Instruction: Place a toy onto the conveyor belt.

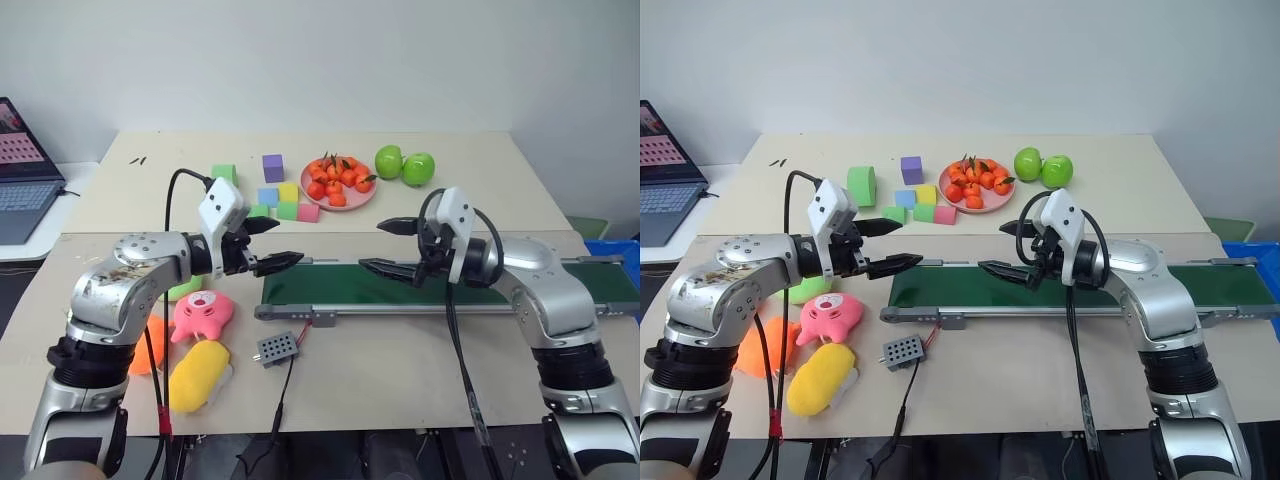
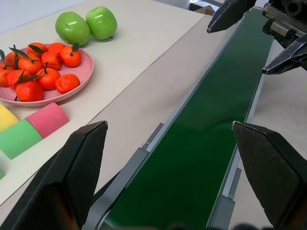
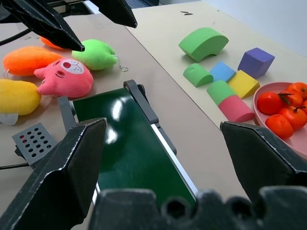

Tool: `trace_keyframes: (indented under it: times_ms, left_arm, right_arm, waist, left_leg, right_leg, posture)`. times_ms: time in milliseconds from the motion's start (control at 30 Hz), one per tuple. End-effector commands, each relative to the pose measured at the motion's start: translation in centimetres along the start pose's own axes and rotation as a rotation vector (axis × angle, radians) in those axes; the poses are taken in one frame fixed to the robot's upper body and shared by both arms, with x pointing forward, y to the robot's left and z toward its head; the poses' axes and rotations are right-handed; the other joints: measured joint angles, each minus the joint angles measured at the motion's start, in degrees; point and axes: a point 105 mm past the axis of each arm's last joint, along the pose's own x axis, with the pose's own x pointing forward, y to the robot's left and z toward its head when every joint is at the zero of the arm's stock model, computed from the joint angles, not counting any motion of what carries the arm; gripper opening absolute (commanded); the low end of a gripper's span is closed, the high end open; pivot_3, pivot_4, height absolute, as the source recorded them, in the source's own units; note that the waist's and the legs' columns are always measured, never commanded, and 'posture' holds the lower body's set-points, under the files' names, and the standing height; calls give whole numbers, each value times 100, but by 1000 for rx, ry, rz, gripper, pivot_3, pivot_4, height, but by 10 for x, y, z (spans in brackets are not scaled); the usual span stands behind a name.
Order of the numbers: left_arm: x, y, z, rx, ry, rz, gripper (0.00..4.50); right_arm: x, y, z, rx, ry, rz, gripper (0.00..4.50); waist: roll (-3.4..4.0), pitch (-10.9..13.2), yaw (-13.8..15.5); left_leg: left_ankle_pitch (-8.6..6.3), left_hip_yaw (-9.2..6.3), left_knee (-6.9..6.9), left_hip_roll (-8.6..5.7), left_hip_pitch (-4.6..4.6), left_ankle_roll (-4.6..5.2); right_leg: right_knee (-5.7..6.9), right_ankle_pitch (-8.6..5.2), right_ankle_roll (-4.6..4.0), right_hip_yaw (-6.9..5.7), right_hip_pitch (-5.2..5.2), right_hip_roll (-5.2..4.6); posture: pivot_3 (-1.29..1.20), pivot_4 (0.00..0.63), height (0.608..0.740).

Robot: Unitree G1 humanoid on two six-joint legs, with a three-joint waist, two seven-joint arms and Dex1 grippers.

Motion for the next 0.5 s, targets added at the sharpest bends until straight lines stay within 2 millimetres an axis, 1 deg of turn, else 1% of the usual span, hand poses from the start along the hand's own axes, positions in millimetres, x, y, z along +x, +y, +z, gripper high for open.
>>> trace_keyframes:
  times_ms: [33, 233, 367, 433, 500]
  left_arm:
    - [-5, 7, 16, 60, -48, 37, 4436]
    - [-15, 22, 22, 38, -115, 142, 4436]
    - [-25, 33, 21, 17, -121, 220, 4436]
    - [-47, 51, 20, -70, -159, 320, 4436]
    - [-69, 65, 12, -118, -157, 414, 4436]
  right_arm:
    - [-6, -8, 10, -31, -26, -31, 4500]
    - [0, -15, 8, -56, -11, -29, 4500]
    - [3, -18, 7, -68, -2, -21, 4500]
    - [6, -20, 6, -76, 6, -12, 4500]
    - [10, -22, 6, -80, 3, -2, 4500]
  waist:
    - [0, 0, 0]
    - [0, 0, -4]
    - [0, 0, -4]
    - [0, 0, -12]
    - [0, 0, -58]
  left_leg:
    - [0, 0, 0, 0, 0, 0]
    - [1, 0, -1, 0, 0, -1]
    - [1, 0, -1, 0, 0, -2]
    - [1, 0, -1, 0, 0, -2]
    - [1, 1, 0, 1, 0, -2]
  right_leg:
    - [0, 0, 0, 0, 0, 0]
    - [-1, 0, 0, 0, 0, 0]
    - [-2, 0, 0, 0, 0, 0]
    - [-2, 0, 0, 0, 0, 0]
    - [-2, 0, 0, 0, -1, 0]
  posture:
    - [0, 150, 738]
    - [0, 150, 738]
    - [0, 150, 738]
    - [0, 150, 738]
    - [0, 150, 738]
